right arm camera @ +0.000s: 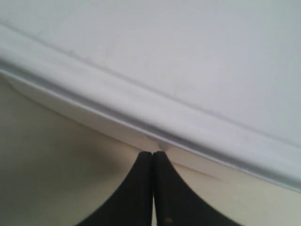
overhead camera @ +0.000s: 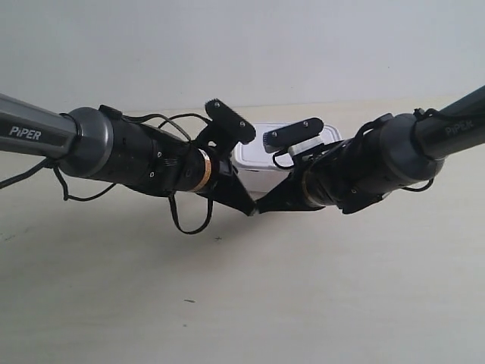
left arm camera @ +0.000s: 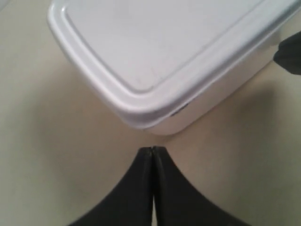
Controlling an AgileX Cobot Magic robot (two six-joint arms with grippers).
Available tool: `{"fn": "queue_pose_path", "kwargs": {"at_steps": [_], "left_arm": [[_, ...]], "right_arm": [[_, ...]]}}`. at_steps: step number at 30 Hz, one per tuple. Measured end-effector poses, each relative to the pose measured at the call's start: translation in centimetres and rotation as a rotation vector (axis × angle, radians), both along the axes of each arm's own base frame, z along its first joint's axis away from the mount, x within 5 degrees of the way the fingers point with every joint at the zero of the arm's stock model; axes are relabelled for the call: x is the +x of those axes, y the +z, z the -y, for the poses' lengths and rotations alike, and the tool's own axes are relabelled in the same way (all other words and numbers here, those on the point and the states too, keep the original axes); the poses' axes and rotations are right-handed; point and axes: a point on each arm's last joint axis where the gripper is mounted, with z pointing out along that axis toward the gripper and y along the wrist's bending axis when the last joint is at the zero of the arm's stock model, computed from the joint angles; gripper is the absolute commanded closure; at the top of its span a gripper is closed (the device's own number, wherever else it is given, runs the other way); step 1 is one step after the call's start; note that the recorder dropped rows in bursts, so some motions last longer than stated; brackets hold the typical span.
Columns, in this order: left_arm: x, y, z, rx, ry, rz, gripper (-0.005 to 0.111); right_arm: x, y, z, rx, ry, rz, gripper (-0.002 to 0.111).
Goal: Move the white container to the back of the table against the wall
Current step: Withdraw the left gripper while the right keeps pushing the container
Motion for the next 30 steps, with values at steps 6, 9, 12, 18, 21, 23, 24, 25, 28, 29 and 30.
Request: {"fn": "queue_pose_path", "kwargs": {"at_steps": [6,9,12,18,21,23,24,25,28,29,30], "left_arm": [[0.2,0.0,-0.5,0.034,0.034,0.016,0.107],[0.3,0.1,-0.8,0.059,0.06,0.027,0.107],[0.4,0.2,-1.1,0.073,0.089,0.037,0.107],[-0.5,2.2,-1.7,0.017,0.144,0.033,0.107],[-1.4,3.1,-2.1,-0.025,0.185,0.014,0.107],[-2.2,3.8,-2.6,-0.057,0.216,0.0,0.107],[-2.7,4.1,-2.9,-0.073,0.234,-0.011,0.107],[-3.2,4.4,-3.1,-0.088,0.25,-0.022,0.107],[-5.3,5.0,-4.2,-0.116,0.289,-0.054,0.107],[-6.1,5.3,-4.6,-0.128,0.297,-0.064,0.107],[-6.9,5.5,-4.9,-0.142,0.3,-0.073,0.107]], "right_arm": [[1.3,0.8,-0.8,0.011,0.021,0.038,0.108],[1.8,0.9,-1.2,0.018,0.031,0.048,0.108],[2.3,0.8,-1.5,0.006,0.051,0.057,0.108],[3.2,0.1,-1.6,-0.035,0.092,0.063,0.108],[3.9,0.1,-0.9,-0.041,0.081,0.068,0.108],[4.4,0.3,-0.2,-0.048,0.074,0.074,0.108],[4.7,0.4,0.2,-0.052,0.068,0.078,0.108],[4.8,0.4,0.5,-0.055,0.063,0.078,0.108],[5.4,0.5,1.6,-0.062,0.05,0.08,0.108],[5.5,0.5,1.8,-0.061,0.049,0.08,0.108],[5.7,0.5,1.9,-0.059,0.05,0.081,0.108]]}}
